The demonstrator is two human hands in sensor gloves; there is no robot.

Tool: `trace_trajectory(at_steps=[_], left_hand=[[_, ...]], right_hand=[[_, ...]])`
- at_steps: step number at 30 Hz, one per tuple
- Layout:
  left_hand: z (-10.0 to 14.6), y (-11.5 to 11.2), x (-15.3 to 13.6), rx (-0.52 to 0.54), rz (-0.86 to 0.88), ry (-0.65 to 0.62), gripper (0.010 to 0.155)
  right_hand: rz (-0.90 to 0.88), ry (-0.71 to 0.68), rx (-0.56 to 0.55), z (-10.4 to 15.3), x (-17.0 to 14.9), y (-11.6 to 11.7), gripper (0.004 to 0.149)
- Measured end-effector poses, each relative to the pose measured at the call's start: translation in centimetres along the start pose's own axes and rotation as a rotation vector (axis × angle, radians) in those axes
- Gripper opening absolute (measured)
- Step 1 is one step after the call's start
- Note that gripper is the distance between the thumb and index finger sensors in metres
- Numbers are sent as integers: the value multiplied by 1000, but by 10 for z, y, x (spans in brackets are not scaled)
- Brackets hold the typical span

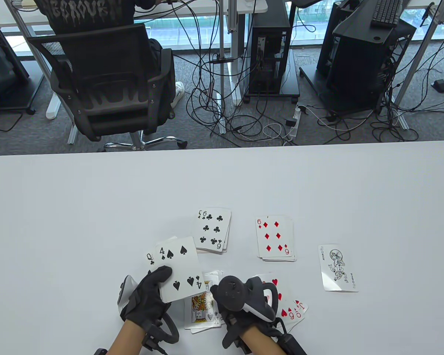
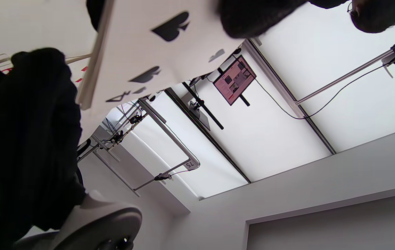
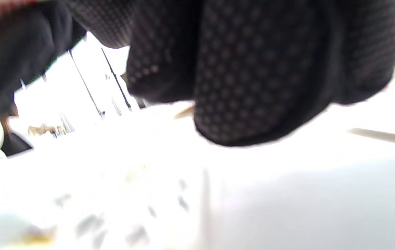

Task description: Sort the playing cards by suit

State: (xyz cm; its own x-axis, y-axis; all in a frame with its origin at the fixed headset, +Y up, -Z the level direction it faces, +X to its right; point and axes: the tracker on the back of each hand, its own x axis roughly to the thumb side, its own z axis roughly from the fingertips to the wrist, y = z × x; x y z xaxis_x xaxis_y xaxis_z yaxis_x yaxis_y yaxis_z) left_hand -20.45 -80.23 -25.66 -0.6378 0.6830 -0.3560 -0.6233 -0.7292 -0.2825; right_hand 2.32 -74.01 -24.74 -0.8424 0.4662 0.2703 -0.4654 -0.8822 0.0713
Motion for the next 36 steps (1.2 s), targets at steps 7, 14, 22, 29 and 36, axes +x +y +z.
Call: trace_trajectory(at_steps=[7, 14, 22, 29, 36], left_hand=[[-1, -4, -5, -28, -44, 41, 55], [-2, -8, -9, -54, -80, 64, 55], [-3, -9, -12, -75, -101, 83, 55], [-5, -13, -14, -138, -81, 88, 55], [-5, -13, -12, -134, -78, 70, 55]], right_hand=[[-319, -90, -155, 7, -2, -15, 55], [-319, -151, -101, 10, 10, -4, 78], [-291, -173, -131, 13, 11, -3, 77], [-466, -139, -226, 15, 1, -8, 43], [-529, -113, -241, 14, -6, -7, 39]])
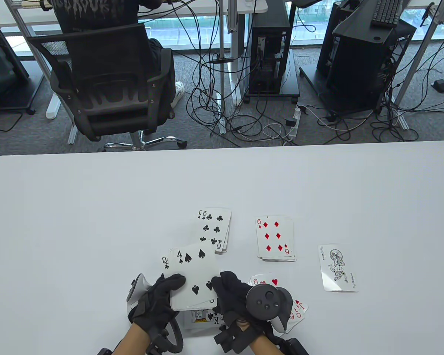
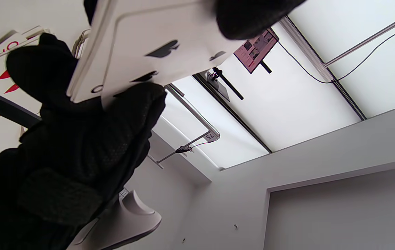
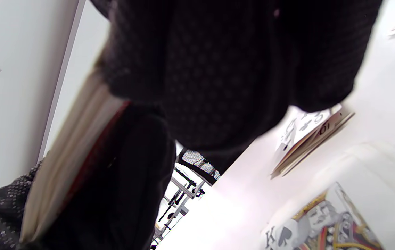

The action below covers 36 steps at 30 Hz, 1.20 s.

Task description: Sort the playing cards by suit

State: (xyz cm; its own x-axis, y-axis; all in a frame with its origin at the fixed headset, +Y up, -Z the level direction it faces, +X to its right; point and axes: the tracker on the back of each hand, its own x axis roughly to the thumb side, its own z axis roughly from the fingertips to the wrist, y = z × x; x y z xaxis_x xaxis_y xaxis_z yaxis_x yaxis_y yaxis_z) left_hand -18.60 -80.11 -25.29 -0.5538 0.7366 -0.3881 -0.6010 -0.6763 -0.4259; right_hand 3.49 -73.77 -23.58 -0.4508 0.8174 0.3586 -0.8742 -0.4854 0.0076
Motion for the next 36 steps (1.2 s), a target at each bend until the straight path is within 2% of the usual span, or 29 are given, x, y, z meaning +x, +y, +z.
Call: trace_trajectory(at_steps=[8, 13, 15, 17, 19, 26, 30, 32, 36], left_hand=[[2, 4, 5, 28, 28, -33, 55], [4, 10, 12, 58, 66, -89, 55], [6, 12, 17, 73, 79, -118, 55], [7, 15, 20, 89, 91, -146, 55], [9, 17, 23, 105, 94, -160, 55], [9, 17, 23, 115, 100, -155, 55], [9, 15, 23, 118, 103, -149, 55], [9, 15, 23, 118, 101, -145, 55], [9, 15, 22, 119, 104, -138, 55]], right_hand=[[-31, 68, -130, -2, -13, -23, 40], [-78, 126, -232, 1, -23, -42, 40], [-95, 151, -241, 2, -27, -44, 40], [-97, 175, -210, 3, -32, -41, 40], [-74, 220, -64, 2, -34, -30, 41], [148, 238, 207, -3, -24, 15, 43], [418, 234, 352, -4, -18, 35, 46], [541, 207, 385, -3, -15, 41, 49], [691, 212, 478, -3, -11, 50, 55]])
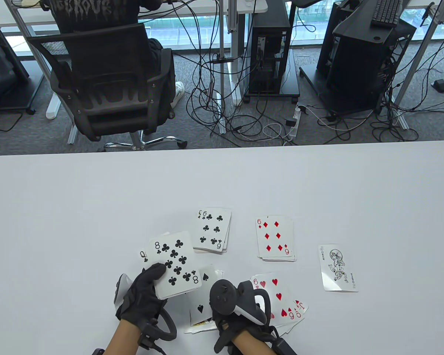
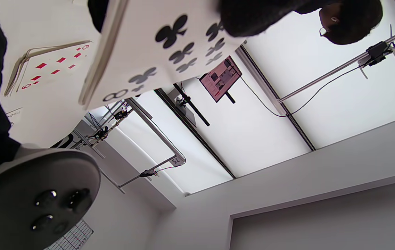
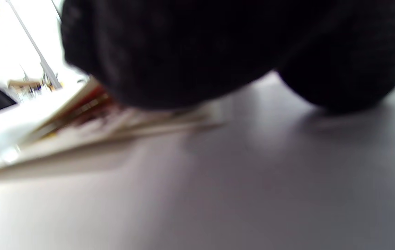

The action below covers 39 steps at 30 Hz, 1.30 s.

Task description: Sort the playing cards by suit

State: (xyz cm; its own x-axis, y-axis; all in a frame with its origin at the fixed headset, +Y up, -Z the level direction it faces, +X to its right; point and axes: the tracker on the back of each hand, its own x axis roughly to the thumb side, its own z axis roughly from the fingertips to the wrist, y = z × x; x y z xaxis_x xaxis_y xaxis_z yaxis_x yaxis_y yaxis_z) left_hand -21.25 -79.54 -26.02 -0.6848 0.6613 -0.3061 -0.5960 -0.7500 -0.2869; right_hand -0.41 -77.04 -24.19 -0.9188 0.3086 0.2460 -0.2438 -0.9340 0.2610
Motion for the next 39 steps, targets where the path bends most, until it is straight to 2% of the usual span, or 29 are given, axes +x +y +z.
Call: trace_trajectory(at_steps=[8, 14, 18, 26, 30, 34, 36, 39], left_hand=[[0, -1, -1, 6, -1, 5, 55], [1, -2, -1, 11, -1, 14, 55], [1, -1, -1, 9, -3, 16, 55], [1, -1, -2, 16, -10, 23, 55], [1, 0, -2, 22, -20, 23, 55], [1, 0, -2, 26, -25, 26, 55], [1, 0, -2, 28, -25, 26, 55], [1, 0, -2, 28, -24, 24, 55]], right_hand=[[227, -24, 41, 0, 12, 10, 59], [213, -19, 40, 0, 9, 7, 62], [44, -24, -18, -1, -1, -8, 62], [-459, -142, -346, -5, -14, -65, 60], [-590, -188, -322, -11, -8, -71, 66], [-580, -214, -208, -18, 3, -66, 77], [-554, -228, -193, -20, 9, -63, 76], [-526, -236, -208, -23, 16, -61, 66]])
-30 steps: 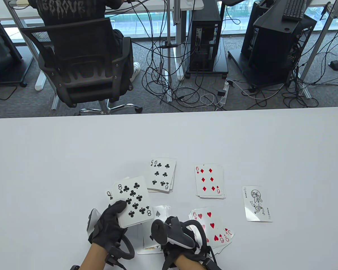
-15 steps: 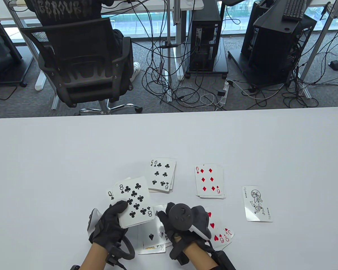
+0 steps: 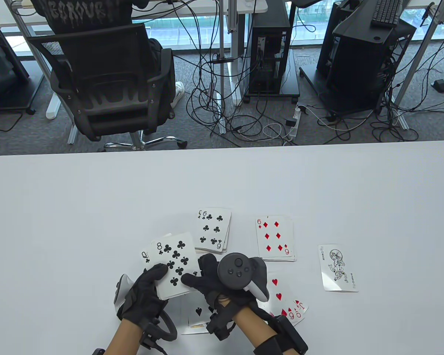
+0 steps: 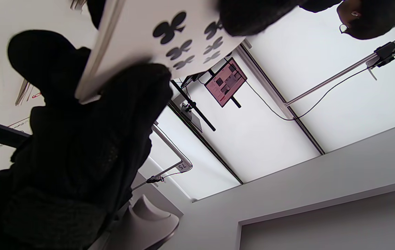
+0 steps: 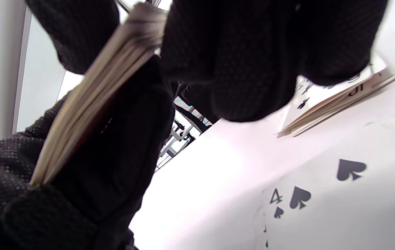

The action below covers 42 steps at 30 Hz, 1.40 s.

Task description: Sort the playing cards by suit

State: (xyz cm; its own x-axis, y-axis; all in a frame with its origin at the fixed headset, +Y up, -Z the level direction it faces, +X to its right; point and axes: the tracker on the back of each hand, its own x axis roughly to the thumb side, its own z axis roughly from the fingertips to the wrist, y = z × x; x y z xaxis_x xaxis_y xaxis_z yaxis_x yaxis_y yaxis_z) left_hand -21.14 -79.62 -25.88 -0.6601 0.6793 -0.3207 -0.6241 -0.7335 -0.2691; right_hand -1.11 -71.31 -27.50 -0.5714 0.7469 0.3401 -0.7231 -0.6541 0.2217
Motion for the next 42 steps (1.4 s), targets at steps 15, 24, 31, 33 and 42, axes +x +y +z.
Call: trace_trajectory(at_steps=[15, 24, 31, 33, 42], left_hand=[[0, 0, 0, 1, 16, -7, 54], [0, 1, 0, 22, 28, 0, 54], [1, 4, 6, 44, 39, -28, 54], [1, 5, 7, 46, 36, -27, 55], [1, 5, 8, 56, 51, -31, 54]], right_hand=[[-61, 75, -135, -22, -18, -22, 41], [-341, 257, -408, -66, -61, -72, 41], [22, 362, -357, -87, -84, -50, 42], [47, 407, -327, -92, -87, -38, 43], [554, 587, 53, -115, -83, -2, 49]])
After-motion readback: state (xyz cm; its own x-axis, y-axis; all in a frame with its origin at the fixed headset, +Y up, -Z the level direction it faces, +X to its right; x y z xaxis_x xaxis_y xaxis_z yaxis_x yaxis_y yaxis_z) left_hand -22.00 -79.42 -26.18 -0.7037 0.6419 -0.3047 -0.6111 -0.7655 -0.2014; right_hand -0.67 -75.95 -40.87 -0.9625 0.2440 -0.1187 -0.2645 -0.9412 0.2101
